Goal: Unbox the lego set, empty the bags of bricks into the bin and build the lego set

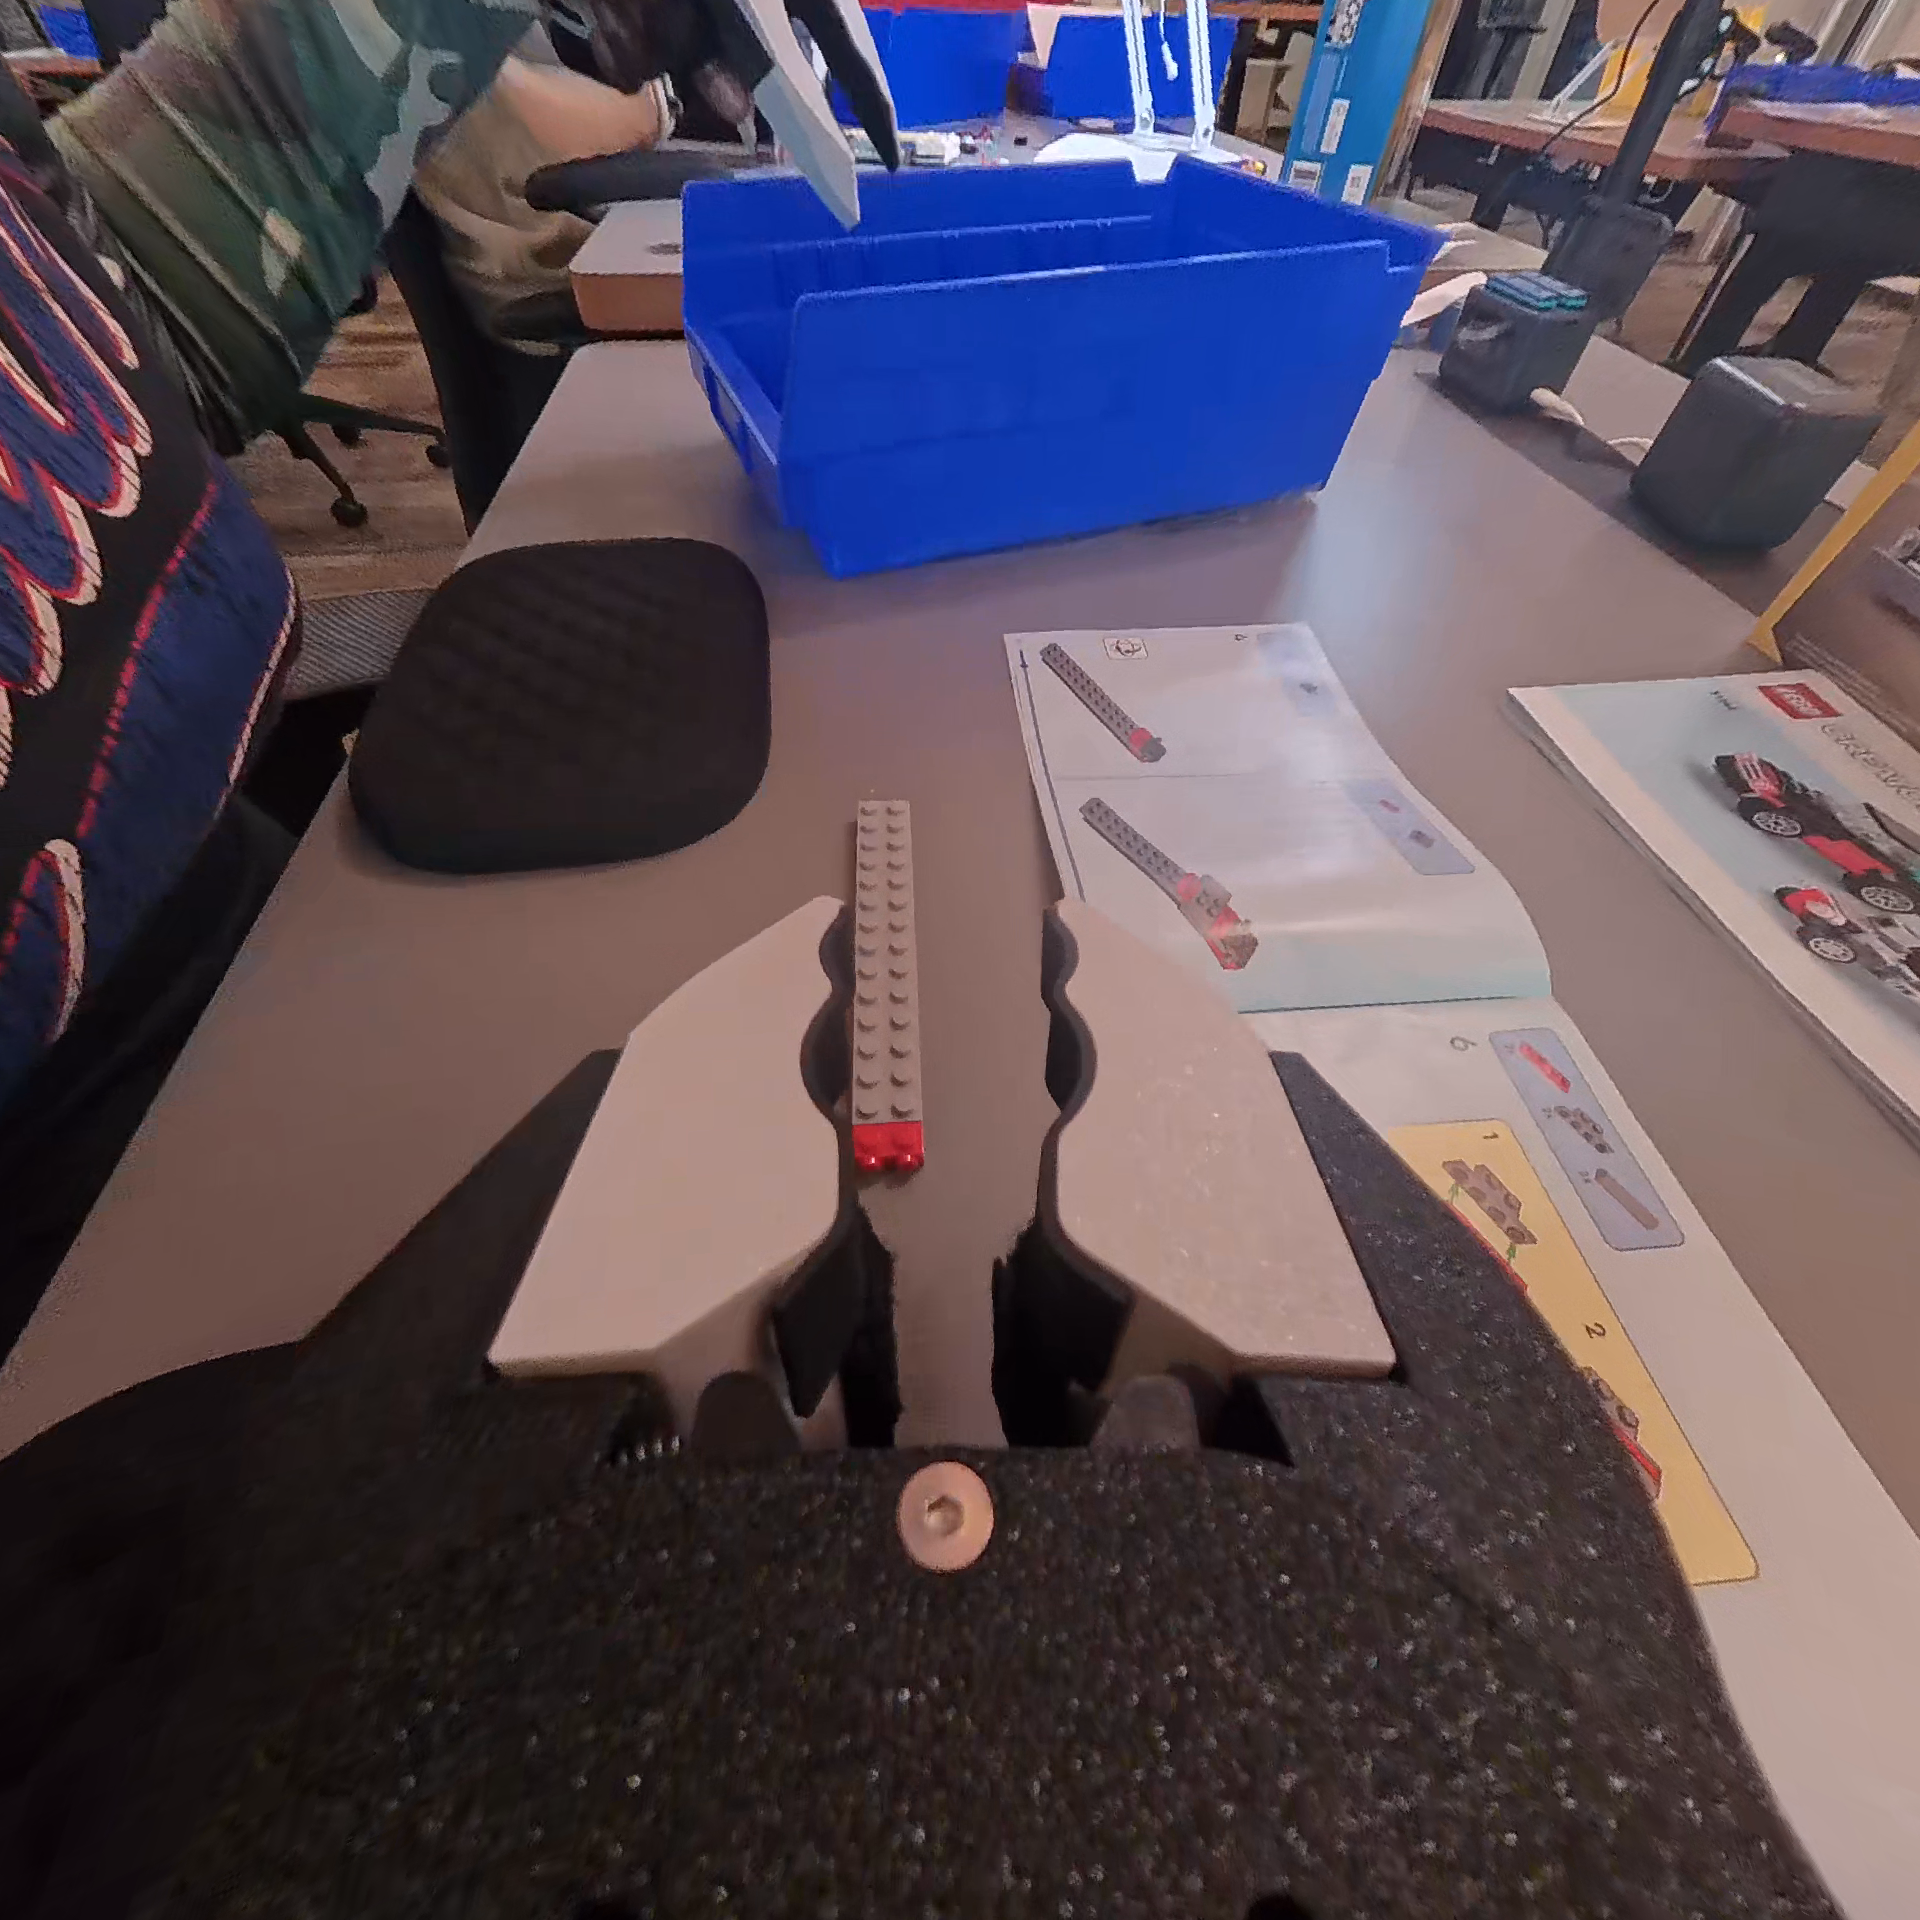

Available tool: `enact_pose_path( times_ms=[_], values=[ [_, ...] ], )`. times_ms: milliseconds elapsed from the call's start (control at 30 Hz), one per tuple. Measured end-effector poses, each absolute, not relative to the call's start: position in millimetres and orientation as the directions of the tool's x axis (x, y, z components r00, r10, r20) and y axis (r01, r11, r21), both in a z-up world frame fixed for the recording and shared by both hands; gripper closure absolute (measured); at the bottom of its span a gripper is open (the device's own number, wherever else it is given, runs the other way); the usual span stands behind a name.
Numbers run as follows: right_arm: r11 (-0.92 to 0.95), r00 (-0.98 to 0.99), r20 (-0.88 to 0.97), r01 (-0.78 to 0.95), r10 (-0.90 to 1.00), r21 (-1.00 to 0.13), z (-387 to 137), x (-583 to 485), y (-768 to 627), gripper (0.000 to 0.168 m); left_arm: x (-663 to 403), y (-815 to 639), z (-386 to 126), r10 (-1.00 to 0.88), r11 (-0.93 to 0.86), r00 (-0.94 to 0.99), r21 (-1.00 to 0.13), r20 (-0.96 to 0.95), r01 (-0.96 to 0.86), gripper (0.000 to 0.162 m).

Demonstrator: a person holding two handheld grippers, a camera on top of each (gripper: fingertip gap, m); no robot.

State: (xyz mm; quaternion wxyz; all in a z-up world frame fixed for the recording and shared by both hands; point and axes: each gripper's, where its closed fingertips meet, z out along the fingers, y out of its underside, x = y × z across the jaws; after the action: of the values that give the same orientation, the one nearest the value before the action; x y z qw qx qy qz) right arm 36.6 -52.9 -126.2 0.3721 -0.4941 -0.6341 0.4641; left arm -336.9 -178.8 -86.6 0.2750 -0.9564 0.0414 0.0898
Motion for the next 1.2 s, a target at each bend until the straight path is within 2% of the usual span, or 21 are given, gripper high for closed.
enact_pose_path(
  times_ms=[67, 200, 333, 467, 567, 700, 867, 1000, 1100, 1133, 1200],
  values=[
    [0.073, -0.236, 0.004, 0.288, 0.972, -0.955, -128, 36, -52, 0.133, -338, -181, -91, -0.044, -0.86, 0.978, -0.49, -0.204, -0.141, 0.11],
    [0.075, -0.225, 0.007, 0.293, 0.974, -0.953, -129, 36, -49, 0.131, -327, -173, -92, -0.083, -0.841, 0.974, -0.51, -0.21, -0.181, 0.122],
    [0.065, -0.232, 0.0, 0.273, 0.973, -0.96, -126, 36, -50, 0.131, -319, -174, -94, -0.141, -0.864, 0.967, -0.451, -0.211, -0.224, 0.123],
    [0.086, -0.194, 0.033, 0.27, 0.98, -0.959, -119, 38, -46, 0.13, -308, -169, -82, -0.133, -0.834, 0.967, -0.503, -0.217, -0.227, 0.123],
    [0.069, -0.057, 0.054, 0.329, 0.997, -0.942, -103, 44, -33, 0.13, -285, -166, -75, -0.146, -0.804, 0.972, -0.55, -0.184, -0.225, 0.122],
    [0.042, 0.087, 0.087, 0.43, 0.992, -0.902, -76, 76, -37, 0.116, -238, -159, -75, -0.221, -0.761, 0.969, -0.602, -0.108, -0.241, 0.121],
    [-0.076, 0.312, 0.156, 0.619, 0.937, -0.782, -47, 192, -40, 0.104, -202, -158, -82, -0.253, -0.737, 0.963, -0.626, -0.095, -0.255, 0.119],
    [-0.218, 0.506, 0.218, 0.666, 0.835, -0.713, -41, 294, -22, 0.12, -193, -156, -74, -0.208, -0.702, 0.973, -0.677, -0.098, -0.218, 0.119],
    [-0.274, 0.547, 0.214, 0.674, 0.81, -0.686, -52, 337, -6, 0.127, -177, -148, -64, -0.203, -0.654, 0.977, -0.733, -0.067, -0.186, 0.119],
    [-0.297, 0.566, 0.205, 0.667, 0.799, -0.683, -57, 347, 1, 0.134, -170, -145, -62, -0.209, -0.644, 0.976, -0.743, -0.06, -0.184, 0.119],
    [-0.318, 0.575, 0.181, 0.657, 0.798, -0.683, -69, 360, 14, 0.161, -158, -141, -60, -0.226, -0.631, 0.972, -0.75, -0.067, -0.198, 0.119]
  ],
)
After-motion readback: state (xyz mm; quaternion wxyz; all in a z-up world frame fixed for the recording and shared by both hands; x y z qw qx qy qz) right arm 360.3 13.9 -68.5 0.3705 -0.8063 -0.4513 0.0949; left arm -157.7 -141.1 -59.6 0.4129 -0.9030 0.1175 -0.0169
